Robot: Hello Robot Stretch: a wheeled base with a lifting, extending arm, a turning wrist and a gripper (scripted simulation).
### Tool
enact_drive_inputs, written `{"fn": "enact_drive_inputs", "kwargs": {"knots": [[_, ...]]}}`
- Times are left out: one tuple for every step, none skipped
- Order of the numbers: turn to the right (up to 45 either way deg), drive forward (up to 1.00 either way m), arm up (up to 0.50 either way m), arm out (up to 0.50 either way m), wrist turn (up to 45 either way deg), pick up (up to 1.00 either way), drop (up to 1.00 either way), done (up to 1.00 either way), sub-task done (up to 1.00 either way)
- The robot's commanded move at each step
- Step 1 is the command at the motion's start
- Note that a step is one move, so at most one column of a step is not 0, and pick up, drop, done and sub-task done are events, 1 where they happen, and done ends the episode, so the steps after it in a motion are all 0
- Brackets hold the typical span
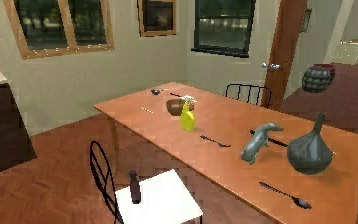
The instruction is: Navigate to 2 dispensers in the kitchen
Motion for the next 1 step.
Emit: {"fn": "enact_drive_inputs", "kwargs": {"knots": [[0.0,0.00,0.00,0.00,0.0,0.00,0.00,0.00,1.00]]}}
